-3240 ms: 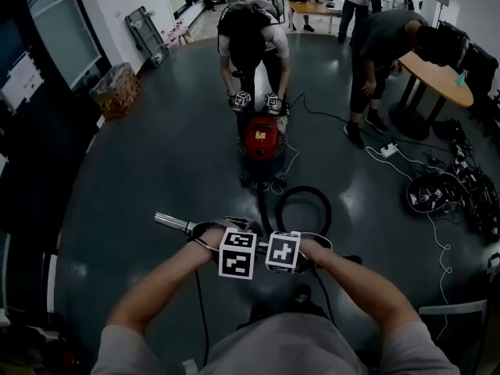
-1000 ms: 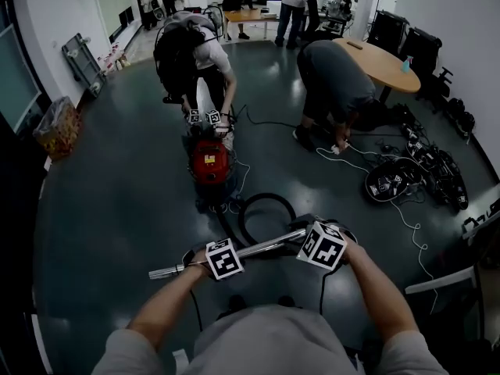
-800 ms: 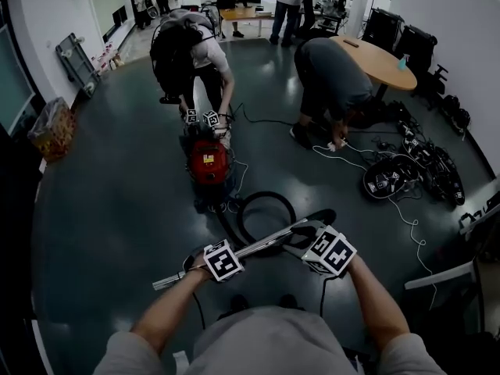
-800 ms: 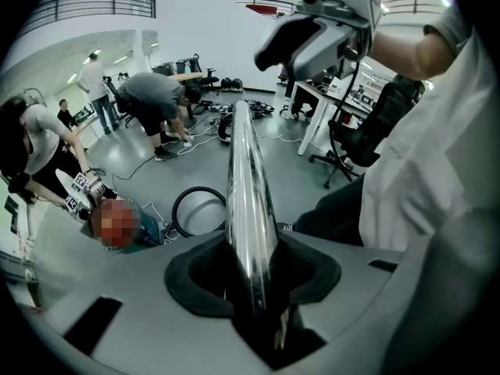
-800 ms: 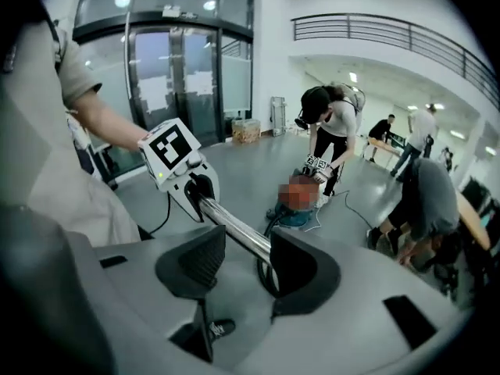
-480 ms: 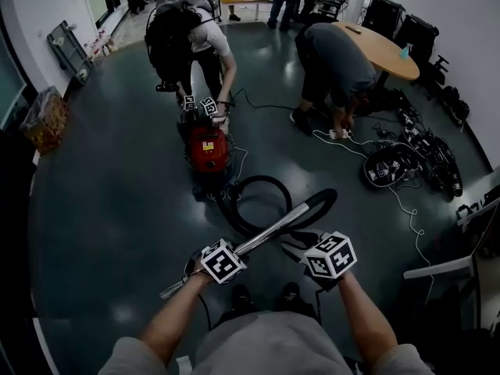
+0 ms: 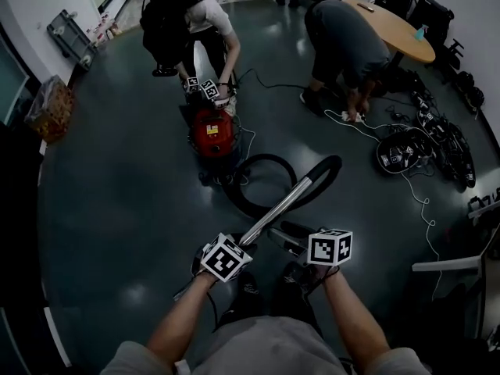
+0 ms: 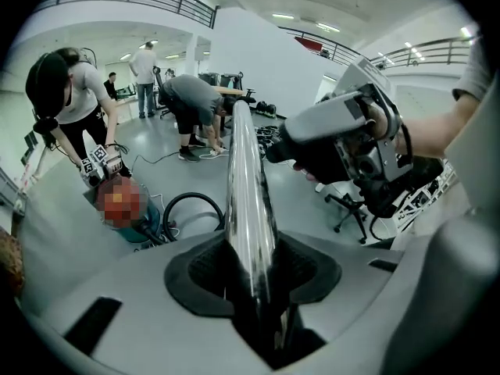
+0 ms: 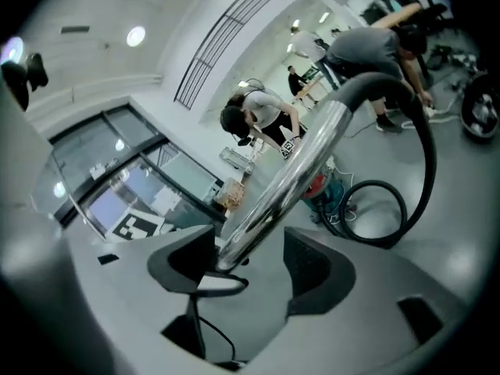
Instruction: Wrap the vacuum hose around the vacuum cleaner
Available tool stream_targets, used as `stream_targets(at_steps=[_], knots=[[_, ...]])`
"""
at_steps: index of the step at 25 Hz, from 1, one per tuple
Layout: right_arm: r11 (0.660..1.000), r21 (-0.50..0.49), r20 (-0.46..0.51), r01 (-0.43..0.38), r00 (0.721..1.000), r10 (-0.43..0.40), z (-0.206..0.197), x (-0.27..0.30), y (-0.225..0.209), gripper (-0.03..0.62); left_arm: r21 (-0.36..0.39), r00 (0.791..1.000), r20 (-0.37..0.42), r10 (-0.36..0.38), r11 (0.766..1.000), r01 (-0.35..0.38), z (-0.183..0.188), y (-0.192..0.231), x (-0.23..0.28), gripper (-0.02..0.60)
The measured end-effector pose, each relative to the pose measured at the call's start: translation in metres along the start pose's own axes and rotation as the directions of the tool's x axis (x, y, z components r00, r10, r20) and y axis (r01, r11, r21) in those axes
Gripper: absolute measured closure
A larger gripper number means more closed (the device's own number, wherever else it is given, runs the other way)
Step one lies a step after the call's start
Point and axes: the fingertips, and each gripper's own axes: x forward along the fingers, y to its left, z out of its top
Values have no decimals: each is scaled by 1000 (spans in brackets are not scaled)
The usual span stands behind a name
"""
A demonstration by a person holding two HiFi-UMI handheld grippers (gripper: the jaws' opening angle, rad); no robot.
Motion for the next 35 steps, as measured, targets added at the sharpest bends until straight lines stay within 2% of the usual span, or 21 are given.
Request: stream_targets(at_steps=[2, 4, 9, 17, 18, 20, 25, 28, 33, 35], knots=[[993, 112, 56, -37, 998, 31, 8, 6, -6, 307, -20, 1000, 5, 8, 1000, -8, 8, -3, 3, 425], [982, 179, 83, -65, 995, 51, 10, 13, -12, 307, -42, 1000, 5, 15, 999, -15, 13, -7, 8, 425], [964, 253, 126, -85, 991, 54, 14, 32, -29, 307, -61, 1000, 21, 14, 998, -13, 31, -17, 22, 425], [976, 215, 127, 22, 991, -50, 17, 36, -49, 312, -36, 1000, -12, 10, 999, -10, 34, -44, 39, 425], [974, 225, 120, 38, 991, -66, 16, 35, -52, 371, -40, 1000, -12, 11, 999, -11, 34, -46, 40, 425], [967, 250, 102, 51, 992, -79, 13, 32, -57, 405, -50, 1000, -7, 9, 999, -10, 34, -49, 44, 425], [957, 284, 81, 59, 993, -85, 13, 25, -61, 436, -66, 1000, 6, 0, 998, 0, 37, -55, 50, 425], [958, 278, 75, 68, 993, -92, 15, 21, -65, 439, -35, 1000, -6, -6, 999, 6, 41, -64, 53, 422], [967, 237, 77, 93, 990, -114, 28, 14, -79, 439, 9, 996, -47, -78, 997, 79, 33, -81, 59, 259], [968, 230, 89, 100, 988, -123, 39, 11, -86, 439, 25, 996, -55, -77, 997, 79, 29, -80, 56, 256]])
